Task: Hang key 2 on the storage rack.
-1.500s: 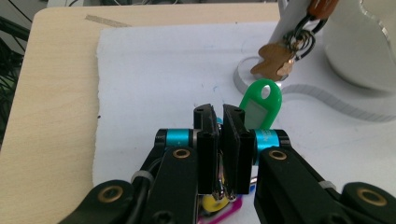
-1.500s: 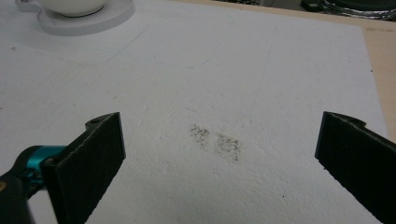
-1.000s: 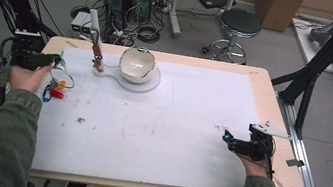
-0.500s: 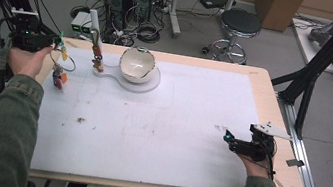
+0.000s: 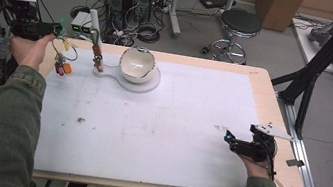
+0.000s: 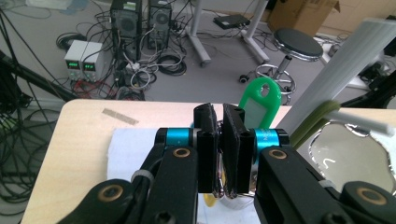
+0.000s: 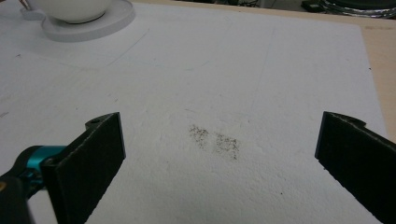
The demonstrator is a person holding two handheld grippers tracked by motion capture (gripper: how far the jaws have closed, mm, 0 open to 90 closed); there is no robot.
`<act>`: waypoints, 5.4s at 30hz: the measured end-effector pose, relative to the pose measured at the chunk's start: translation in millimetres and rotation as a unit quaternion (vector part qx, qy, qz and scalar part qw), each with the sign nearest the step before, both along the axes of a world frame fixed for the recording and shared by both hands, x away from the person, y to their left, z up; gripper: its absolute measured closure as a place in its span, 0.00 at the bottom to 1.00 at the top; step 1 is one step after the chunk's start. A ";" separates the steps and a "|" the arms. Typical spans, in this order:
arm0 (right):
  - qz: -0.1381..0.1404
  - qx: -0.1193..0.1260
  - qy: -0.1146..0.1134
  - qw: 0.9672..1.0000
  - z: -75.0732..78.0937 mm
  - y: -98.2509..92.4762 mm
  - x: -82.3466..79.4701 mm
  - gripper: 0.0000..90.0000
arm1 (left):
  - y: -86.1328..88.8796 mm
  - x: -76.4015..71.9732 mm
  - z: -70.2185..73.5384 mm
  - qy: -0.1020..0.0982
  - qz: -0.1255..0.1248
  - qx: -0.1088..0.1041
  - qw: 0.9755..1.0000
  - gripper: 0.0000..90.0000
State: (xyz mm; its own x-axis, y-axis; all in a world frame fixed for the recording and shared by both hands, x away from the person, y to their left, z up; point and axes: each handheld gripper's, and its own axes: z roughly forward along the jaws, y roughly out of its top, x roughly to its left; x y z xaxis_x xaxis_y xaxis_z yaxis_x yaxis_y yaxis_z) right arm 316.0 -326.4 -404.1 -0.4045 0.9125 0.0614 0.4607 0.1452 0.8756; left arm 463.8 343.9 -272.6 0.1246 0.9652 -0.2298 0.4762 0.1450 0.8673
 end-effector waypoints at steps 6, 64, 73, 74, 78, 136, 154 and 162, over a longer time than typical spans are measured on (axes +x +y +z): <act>0.002 0.001 0.000 1.000 -0.2 -0.9 -0.2 0.01 | -4.1 5.3 6.8 -0.005 -0.005 0.003 1.000 0.93; -0.032 0.013 0.009 0.999 -4.7 -19.8 -21.3 0.01 | -37.4 75.8 -14.2 0.015 -0.063 -0.020 0.998 0.93; -0.030 0.014 0.008 0.999 -4.5 -19.2 -19.6 0.01 | -32.0 73.6 -14.4 0.037 -0.071 -0.031 0.996 0.92; -0.029 0.014 0.006 0.999 -4.3 -18.8 -18.3 0.01 | -32.1 73.0 -14.5 0.038 -0.074 -0.028 0.996 0.91; -0.025 0.015 0.004 1.000 -3.5 -15.1 -14.6 0.01 | -29.9 64.3 -8.7 0.014 -0.078 -0.043 0.996 0.71; -0.026 0.027 -0.003 0.999 -1.4 -12.5 -8.5 0.01 | -22.6 -30.8 -34.4 -0.015 -0.014 0.038 0.999 0.02; -0.025 0.027 -0.003 0.999 -1.6 -11.7 -8.2 0.01 | -18.4 -54.4 -58.7 -0.011 -0.011 0.027 1.000 0.02; -0.027 0.027 -0.002 0.999 -1.8 -12.3 -8.5 0.01 | -17.9 -66.2 -66.8 -0.015 -0.014 0.030 0.999 0.02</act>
State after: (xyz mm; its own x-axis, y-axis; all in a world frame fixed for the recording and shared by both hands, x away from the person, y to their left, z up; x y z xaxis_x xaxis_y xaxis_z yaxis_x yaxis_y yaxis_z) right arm 307.5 -338.7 -405.9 -0.3559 0.9281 0.1093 0.4624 0.0732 0.8836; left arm 397.6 326.0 -339.4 0.1572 0.9733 -0.1670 0.4533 0.0791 0.8879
